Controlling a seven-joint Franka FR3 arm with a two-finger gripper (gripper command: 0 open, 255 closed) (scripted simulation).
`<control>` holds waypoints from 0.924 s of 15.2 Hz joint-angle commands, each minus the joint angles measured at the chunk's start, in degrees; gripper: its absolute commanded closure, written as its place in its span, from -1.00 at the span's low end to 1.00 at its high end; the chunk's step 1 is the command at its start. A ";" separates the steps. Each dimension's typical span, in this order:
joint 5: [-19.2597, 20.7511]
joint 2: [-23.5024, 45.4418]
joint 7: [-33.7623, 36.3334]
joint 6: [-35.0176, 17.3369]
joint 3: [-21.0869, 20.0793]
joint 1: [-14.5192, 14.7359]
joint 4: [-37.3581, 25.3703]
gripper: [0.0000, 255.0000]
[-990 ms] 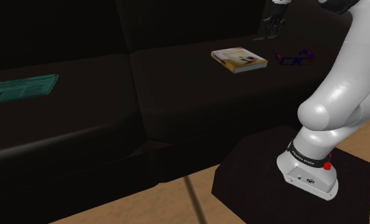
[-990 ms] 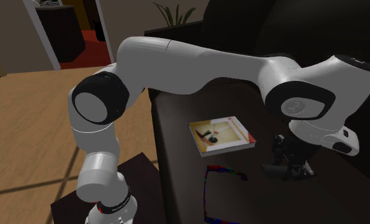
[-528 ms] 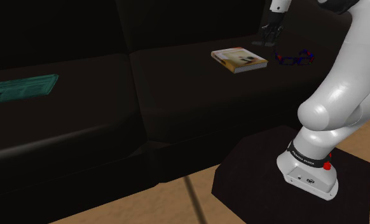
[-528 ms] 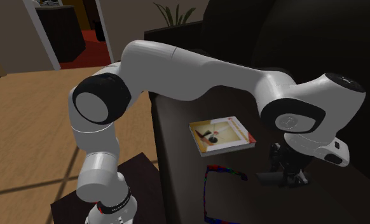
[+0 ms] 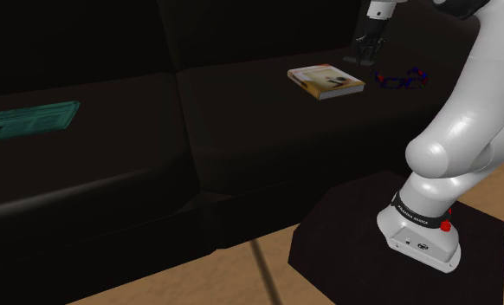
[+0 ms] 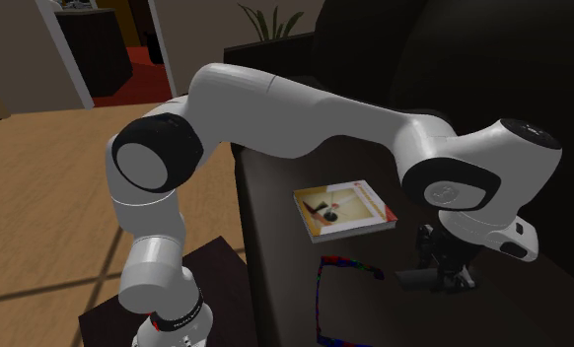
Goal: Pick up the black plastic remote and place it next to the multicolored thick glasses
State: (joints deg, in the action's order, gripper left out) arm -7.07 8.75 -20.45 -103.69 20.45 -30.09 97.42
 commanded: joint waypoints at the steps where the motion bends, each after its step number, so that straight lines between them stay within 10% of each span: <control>1: 0.01 0.03 0.00 -0.01 0.01 -0.01 0.02 -1.00; 14: 0.03 0.36 0.12 7.37 0.31 -0.50 -7.66 -1.00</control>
State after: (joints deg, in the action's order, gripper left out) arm -7.02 9.04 -20.33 -96.49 20.76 -30.58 89.98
